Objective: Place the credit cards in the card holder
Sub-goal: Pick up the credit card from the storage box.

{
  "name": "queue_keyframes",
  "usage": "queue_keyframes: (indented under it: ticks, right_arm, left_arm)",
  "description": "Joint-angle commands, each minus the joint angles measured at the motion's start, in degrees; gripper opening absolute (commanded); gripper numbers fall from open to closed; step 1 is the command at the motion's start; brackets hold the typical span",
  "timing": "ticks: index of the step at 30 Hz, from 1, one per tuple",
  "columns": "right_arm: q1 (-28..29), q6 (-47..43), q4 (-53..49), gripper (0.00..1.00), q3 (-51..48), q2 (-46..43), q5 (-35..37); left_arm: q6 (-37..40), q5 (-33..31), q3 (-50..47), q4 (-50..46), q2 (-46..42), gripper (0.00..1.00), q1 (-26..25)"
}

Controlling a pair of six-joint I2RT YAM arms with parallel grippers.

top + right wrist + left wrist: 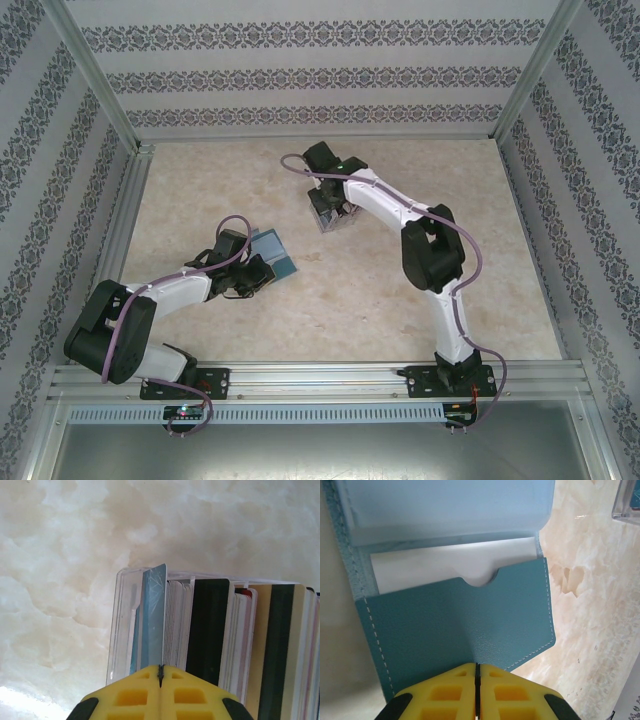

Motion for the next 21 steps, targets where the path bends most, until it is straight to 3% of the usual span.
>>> queue_keyframes:
  ticks: [1, 12, 18, 21]
  right_arm:
    - [-1.2, 2.7, 1.1, 0.05, -1.5, -4.1, -4.8]
    - [-5.7, 9.3, 6.7, 0.02, -7.8, -10.1, -18.7]
    - [-7.4, 11.8, 9.2, 0.01, -10.4, -11.9, -24.2]
    - [-7.8, 12.6, 10.4, 0.01, -11.7, -13.3, -25.7]
  left_arm:
    - [0.7, 0.0, 0.6, 1.8, -0.1, 0.11, 0.7]
    - [0.9, 0.8, 1.2, 1.5, -0.7, 0.14, 0.7]
    - [1.2, 1.7, 2.3, 0.4, -2.0, 0.26, 0.7]
    - [3.6, 0.7, 4.8, -4.6, -3.7, 0.31, 0.7]
